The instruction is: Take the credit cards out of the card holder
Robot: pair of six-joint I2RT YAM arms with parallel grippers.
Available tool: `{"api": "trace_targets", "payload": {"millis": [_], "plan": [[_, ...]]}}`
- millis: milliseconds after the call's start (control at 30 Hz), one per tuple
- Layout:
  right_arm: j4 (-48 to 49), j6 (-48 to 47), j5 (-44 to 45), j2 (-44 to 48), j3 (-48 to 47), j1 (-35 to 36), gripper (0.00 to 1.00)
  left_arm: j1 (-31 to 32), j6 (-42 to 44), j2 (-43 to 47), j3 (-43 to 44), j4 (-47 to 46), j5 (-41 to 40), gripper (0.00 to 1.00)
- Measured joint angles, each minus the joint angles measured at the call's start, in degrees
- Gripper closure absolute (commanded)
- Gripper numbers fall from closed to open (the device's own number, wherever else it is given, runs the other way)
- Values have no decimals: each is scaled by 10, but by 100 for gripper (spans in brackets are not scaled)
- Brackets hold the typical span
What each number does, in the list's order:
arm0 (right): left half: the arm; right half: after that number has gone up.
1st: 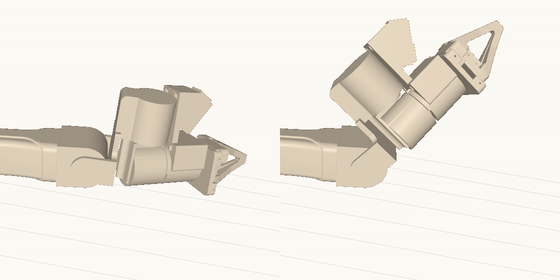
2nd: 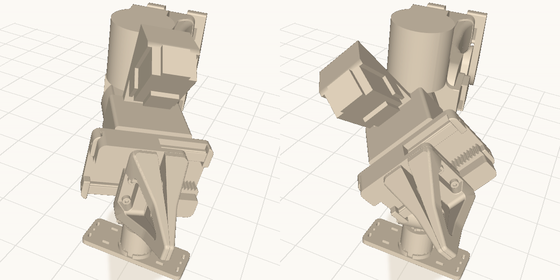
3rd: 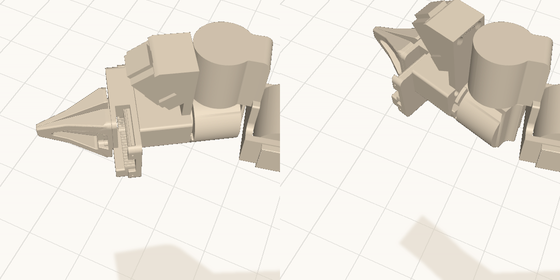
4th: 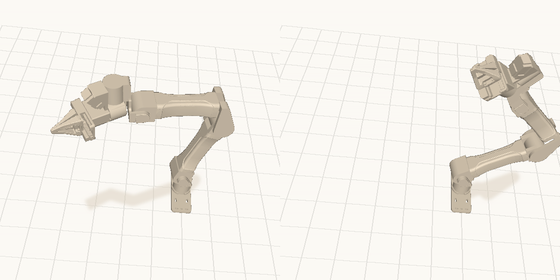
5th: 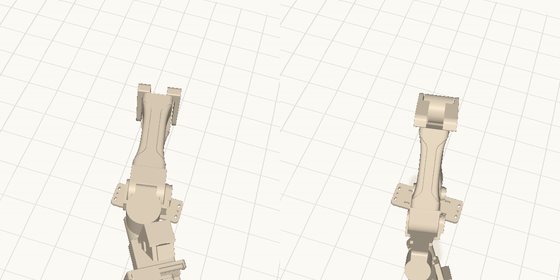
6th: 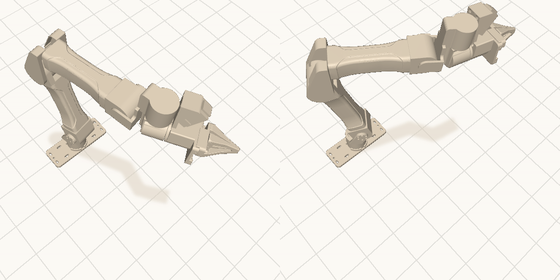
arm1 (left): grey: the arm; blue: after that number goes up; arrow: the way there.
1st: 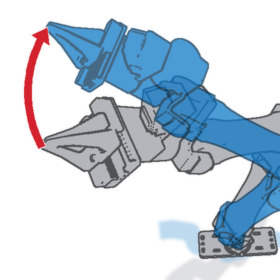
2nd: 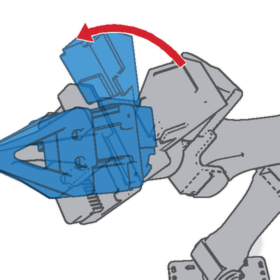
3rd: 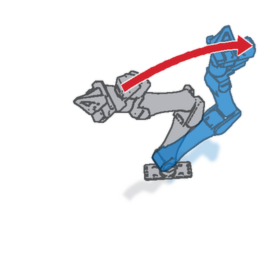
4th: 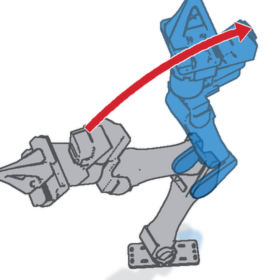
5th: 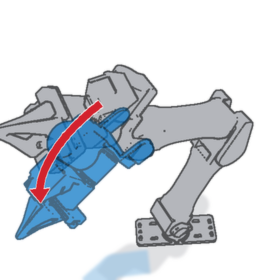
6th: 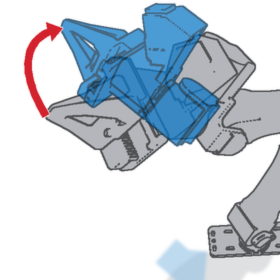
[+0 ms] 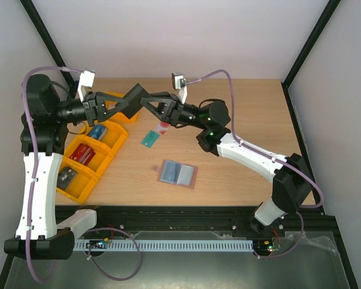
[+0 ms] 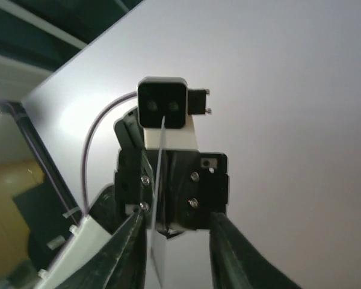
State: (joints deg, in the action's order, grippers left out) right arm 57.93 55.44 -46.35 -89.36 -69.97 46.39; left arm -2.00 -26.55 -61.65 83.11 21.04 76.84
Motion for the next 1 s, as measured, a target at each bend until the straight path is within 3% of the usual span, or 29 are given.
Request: {"api": "trace_targets", "payload": {"millis": [33,100,233,333,400,467,600,700,900,1000], "plan": [[7,4,0,-5,-7,1,79,3,-7,0,-3,-6,3,98],[15,15,0,-10,-17,2,96,8,-16,1,-7,-15,8,98],[21,22,-4,-14,-24,2,98,11,-26,1,-11,-26,10,96],[3,9,-10,-12,-27,1,98,11,-15,1,-13,-25,14,44],[-51,-27,-14,-3,-30,1,98,10,27,1,-13,7,20,29],[-139,-89,-20,12,-43,1,98,9,115,-2,2,97,3,25],[-395,-268,-32,44,-115,1,98,25,322,-23,84,280,-106,26],[-528,-369,-52,68,-146,1,98,45,440,-28,123,372,-162,36],[-677,-481,-91,86,-178,2,98,133,549,-58,131,478,-197,49],[-708,-500,-96,86,-178,2,98,143,566,-73,128,493,-199,70]]}}
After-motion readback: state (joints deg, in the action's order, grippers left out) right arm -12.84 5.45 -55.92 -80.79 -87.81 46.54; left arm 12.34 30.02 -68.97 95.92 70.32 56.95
